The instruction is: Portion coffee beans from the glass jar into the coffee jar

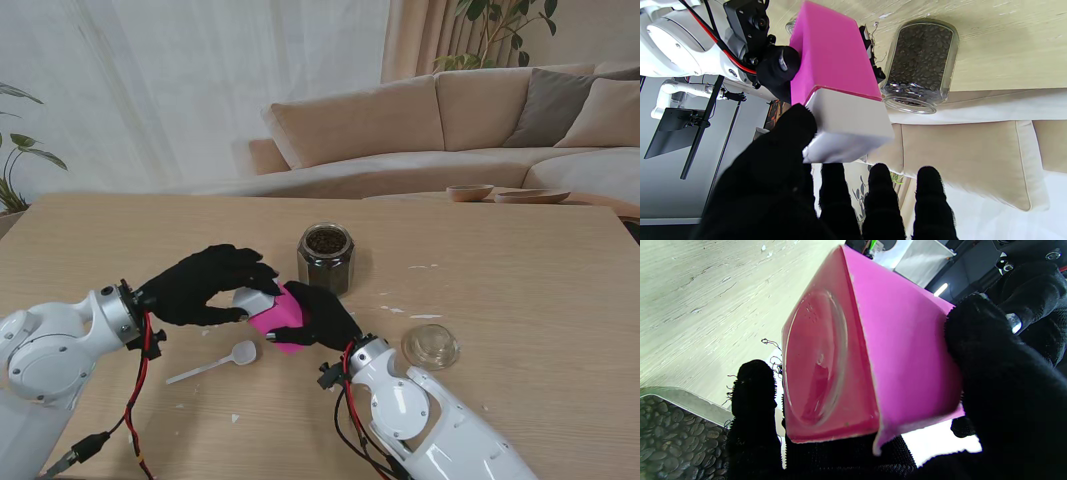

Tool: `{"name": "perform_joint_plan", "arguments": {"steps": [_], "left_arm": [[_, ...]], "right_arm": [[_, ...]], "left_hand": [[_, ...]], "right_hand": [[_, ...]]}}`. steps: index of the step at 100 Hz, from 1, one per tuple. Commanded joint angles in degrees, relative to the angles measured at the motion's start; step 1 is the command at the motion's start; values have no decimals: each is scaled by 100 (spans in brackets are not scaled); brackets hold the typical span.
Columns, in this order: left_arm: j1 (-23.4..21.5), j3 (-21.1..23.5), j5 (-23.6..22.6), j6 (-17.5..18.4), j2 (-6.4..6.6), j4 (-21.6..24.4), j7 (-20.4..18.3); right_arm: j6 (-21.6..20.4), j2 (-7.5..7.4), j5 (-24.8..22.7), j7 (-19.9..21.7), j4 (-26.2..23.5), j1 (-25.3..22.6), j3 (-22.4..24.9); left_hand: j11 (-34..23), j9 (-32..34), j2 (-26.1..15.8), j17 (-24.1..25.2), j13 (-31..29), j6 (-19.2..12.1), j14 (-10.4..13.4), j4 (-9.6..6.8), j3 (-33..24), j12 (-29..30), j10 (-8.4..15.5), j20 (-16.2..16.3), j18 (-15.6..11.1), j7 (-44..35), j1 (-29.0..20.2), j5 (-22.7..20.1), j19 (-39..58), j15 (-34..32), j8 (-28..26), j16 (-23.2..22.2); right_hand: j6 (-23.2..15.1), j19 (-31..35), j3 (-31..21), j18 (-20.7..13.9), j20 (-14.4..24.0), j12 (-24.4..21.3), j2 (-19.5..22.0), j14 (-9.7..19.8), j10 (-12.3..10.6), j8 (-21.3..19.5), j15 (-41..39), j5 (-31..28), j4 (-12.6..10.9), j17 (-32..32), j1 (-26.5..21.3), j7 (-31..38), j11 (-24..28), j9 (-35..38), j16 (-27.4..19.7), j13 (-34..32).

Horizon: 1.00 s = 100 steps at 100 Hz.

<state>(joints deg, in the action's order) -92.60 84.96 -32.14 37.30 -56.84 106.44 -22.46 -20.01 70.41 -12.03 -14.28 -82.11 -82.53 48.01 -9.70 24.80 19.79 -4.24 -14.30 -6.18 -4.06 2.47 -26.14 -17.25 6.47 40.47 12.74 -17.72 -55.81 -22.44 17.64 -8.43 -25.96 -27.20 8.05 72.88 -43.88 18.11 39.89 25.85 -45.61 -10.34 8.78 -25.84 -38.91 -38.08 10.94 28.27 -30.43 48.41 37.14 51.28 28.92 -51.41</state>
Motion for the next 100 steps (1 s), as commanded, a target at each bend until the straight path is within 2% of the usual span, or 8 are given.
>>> {"name": "perform_joint_plan", "arguments": {"steps": [1,5,12,38,56,61,84,100], "left_arm": [[-39,0,53,-60,-3,59,-136],[-58,6,99,-130,-9,80,-144],[-88,8,164,-267,-23,115,-149],[-180,-46,139,-603,-88,233,-1],[-204,-123,135,-829,-139,294,144],[-207,-141,147,-878,-148,307,167],[-221,-109,418,-990,-161,342,142],[-210,58,713,-785,-136,274,51]], "right_arm": [[-22,38,15,50,-48,-10,-3],[-21,39,13,43,-47,-10,-1],[-24,40,7,38,-44,-6,-2],[-70,54,-4,9,-8,28,-29],[-70,57,-9,-4,-10,27,-23],[-72,59,-5,-6,-7,30,-24],[-102,70,150,52,51,49,-27],[-49,57,221,121,46,42,16]], "left_hand": [[-63,135,-283,6,-101,-156,-92,-29,228,53,-318,116,0,278,53,213,41,-7,156,52],[-73,165,-321,10,-116,-208,-150,-21,345,51,-586,112,22,368,158,296,43,-15,210,47],[-86,233,-438,12,-153,-154,-200,-44,699,40,-725,130,63,497,232,276,77,-50,298,7],[-1188,941,-915,-155,-641,209,-253,-79,1344,-920,-587,353,199,336,90,107,418,-536,211,-543],[-2051,1365,-1018,-206,-977,474,-357,-66,1615,-2034,-741,460,320,202,-49,-114,801,-1006,233,-1002],[-2067,1344,-1107,-173,-977,509,-384,-88,1686,-1944,-753,444,335,183,9,-129,864,-1058,248,-1038],[-529,420,-1339,15,-537,595,-392,-125,2360,-510,-1001,174,345,380,402,86,693,-533,359,-532],[-96,-195,-1081,141,-181,662,-317,-138,2559,-165,-828,21,308,576,491,439,329,-134,413,-193]], "right_hand": [[-1119,158,-1198,-23,115,245,759,22,-422,-349,-137,-791,-296,18,-1164,1222,557,438,85,-185],[-1121,157,-1195,-24,115,246,760,24,-425,-351,-134,-791,-294,17,-1165,1222,558,439,84,-179],[-1118,156,-1196,-26,115,247,766,16,-423,-355,-133,-792,-295,17,-1172,1223,557,438,84,-179],[-1132,155,-1195,-26,115,250,768,26,-428,-364,-133,-783,-296,17,-1171,1218,555,431,86,-184],[-1131,155,-1196,-26,116,249,769,22,-431,-370,-129,-779,-295,17,-1169,1217,551,429,85,-181],[-1129,155,-1197,-26,116,251,768,23,-428,-371,-128,-779,-296,17,-1169,1218,554,434,86,-179],[-1119,152,-1096,-34,115,252,904,31,-402,-380,-117,-762,-184,17,-1328,1209,520,420,82,-179],[-1108,145,-994,-55,110,274,1092,52,-374,-402,-99,-705,17,22,-1441,1179,496,370,77,-181]]}}
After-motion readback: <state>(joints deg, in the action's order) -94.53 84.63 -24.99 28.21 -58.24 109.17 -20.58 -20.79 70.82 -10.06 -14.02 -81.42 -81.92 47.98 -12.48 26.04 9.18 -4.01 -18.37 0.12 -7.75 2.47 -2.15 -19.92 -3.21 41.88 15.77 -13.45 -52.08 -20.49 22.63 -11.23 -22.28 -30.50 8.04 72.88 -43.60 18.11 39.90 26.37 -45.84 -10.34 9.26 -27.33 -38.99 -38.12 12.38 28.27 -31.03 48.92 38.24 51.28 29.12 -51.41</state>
